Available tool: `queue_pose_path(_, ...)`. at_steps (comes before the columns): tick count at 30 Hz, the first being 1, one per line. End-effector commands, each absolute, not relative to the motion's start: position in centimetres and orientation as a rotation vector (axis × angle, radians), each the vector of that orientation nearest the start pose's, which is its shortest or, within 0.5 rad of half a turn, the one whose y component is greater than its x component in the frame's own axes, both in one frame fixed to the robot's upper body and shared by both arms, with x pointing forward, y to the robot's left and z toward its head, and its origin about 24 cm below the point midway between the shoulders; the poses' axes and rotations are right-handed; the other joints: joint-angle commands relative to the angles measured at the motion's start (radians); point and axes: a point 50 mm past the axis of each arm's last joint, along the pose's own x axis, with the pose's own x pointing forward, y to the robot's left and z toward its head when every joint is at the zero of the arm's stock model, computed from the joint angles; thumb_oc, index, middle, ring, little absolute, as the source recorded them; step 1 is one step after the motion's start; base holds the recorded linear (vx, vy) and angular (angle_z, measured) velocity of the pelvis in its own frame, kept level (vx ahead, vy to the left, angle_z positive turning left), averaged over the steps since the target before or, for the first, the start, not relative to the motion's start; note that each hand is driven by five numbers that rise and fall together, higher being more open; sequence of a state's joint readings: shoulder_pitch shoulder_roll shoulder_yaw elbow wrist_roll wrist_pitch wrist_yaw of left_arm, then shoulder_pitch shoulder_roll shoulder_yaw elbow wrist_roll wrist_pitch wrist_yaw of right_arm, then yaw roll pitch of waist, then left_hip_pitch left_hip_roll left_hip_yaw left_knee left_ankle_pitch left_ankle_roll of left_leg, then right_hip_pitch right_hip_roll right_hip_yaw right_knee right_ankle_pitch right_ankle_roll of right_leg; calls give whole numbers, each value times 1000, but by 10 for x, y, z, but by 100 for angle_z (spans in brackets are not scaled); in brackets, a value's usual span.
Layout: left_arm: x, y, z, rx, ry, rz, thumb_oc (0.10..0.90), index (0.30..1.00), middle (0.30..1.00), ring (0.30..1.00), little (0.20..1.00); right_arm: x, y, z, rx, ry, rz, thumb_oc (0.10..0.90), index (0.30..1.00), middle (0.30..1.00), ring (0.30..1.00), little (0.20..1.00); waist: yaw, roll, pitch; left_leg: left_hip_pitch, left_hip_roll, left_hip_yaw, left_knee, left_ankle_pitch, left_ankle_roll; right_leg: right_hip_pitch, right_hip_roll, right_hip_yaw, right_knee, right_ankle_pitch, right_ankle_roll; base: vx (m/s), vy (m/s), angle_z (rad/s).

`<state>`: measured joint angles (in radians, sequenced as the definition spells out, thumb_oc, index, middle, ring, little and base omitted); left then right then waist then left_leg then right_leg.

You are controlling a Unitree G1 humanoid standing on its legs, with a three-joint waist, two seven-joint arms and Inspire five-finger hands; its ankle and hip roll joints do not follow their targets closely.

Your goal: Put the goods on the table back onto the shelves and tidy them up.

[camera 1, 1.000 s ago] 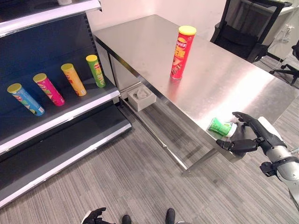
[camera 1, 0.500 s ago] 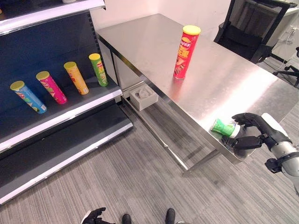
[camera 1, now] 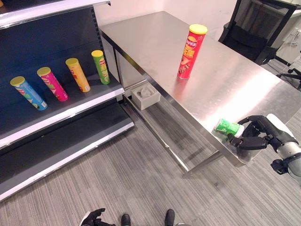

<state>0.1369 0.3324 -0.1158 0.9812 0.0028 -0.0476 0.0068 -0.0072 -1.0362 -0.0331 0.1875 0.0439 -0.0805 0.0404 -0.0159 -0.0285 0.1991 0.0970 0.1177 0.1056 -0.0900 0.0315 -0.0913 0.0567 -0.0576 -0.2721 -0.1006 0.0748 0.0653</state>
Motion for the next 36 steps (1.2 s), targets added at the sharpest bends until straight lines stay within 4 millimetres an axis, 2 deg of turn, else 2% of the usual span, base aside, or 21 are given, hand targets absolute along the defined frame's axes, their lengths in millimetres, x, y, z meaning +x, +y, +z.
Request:
queue_pose_path(1,109,283,-130,440,1014,64,800,900,900,900,900,258,-338,198,-981,-237,-198,400,300,300,300,300,20,-63,-43,13,48,44,3,-28,-44,53,-71,15,13,-44,89,0,0,0)
queue_pose_path(4,110,283,-130,441,1007,70,800,900,900,900,900,253,-332,230,-1057,-389,-256,400,300,300,300,300,21,-63,-50,14,48,43,3,-30,-43,55,-69,15,13,-46,90,0,0,0)
queue_pose_path(5,110,284,-130,456,1008,69,800,900,900,900,900,247,-326,265,-1167,-538,-327,400,300,300,300,300,22,-64,-59,16,48,41,3,-31,-44,58,-67,13,13,-47,89,0,0,0)
queue_pose_path(6,109,284,-130,457,1009,69,800,900,900,900,900,244,-325,274,-1201,-573,-352,400,300,300,300,300,23,-64,-62,17,49,40,3,-31,-44,60,-66,12,13,-48,89,9,-15,4)
queue_pose_path(8,109,283,-131,469,1011,62,800,900,900,900,900,234,-319,310,-1329,-714,-450,400,300,300,300,300,26,-65,-75,20,51,36,3,-30,-46,67,-62,9,13,-50,88,4,-27,8)
queue_pose_path(10,108,283,-130,485,1010,55,800,900,900,900,900,227,-312,334,-1451,-814,-528,400,300,300,300,300,30,-66,-86,20,55,31,3,-29,-49,72,-57,5,13,-55,86,-2,-48,9)
queue_pose_path(12,108,283,-131,502,1013,46,800,900,900,900,900,226,-304,347,-1513,-882,-560,400,300,300,300,300,37,-67,-93,20,59,26,3,-25,-52,75,-52,2,13,-58,83,-4,-52,0)
queue_pose_path(17,110,285,-129,518,1009,46,800,900,900,900,900,225,-285,367,-1548,-991,-558,400,300,300,300,300,55,-73,-102,19,69,16,3,-17,-58,82,-40,-1,13,-67,76,-5,-35,1)
queue_pose_path(25,109,289,-126,506,993,74,800,900,900,900,900,230,-264,384,-1518,-1104,-526,400,300,300,300,300,75,-74,-103,16,91,-13,3,1,-66,90,-13,-8,13,-88,58,-5,-59,6)
queue_pose_path(26,113,291,-124,502,979,89,800,900,900,900,900,228,-258,392,-1517,-1146,-526,400,300,300,300,300,87,-77,-80,-2,89,-27,31,12,-65,94,-13,-12,13,-92,52,-145,-57,11)
queue_pose_path(27,120,292,-119,492,944,105,800,900,900,900,900,226,-256,401,-1525,-1170,-548,400,300,300,300,300,102,-88,-43,-81,81,-55,131,2,-68,96,-24,-32,13,-92,45,-191,8,42)
queue_pose_path(28,124,290,-119,470,932,114,800,900,900,900,900,225,-256,407,-1528,-1182,-567,400,300,300,300,300,109,-86,-30,-123,96,-63,129,28,-80,94,-31,-66,13,-93,49,-177,173,93)
queue_pose_path(29,129,289,-119,472,928,109,800,900,900,900,900,220,-261,415,-1533,-1186,-621,400,300,300,300,300,107,-87,-29,-192,155,-34,58,119,-88,92,-51,-120,13,-91,69,-58,179,116)
queue_pose_path(33,131,289,-118,496,928,94,800,900,900,900,900,218,-266,414,-1566,-1159,-653,400,300,300,300,300,96,-77,-54,-224,192,13,3,134,-98,90,-66,-147,13,-102,86,72,166,89)
queue_pose_path(36,128,287,-119,502,930,85,800,900,900,900,900,215,-268,412,-1548,-1166,-672,400,300,300,300,300,91,-55,-88,-197,170,13,3,116,-102,99,-95,-151,13,-88,107,176,335,17)
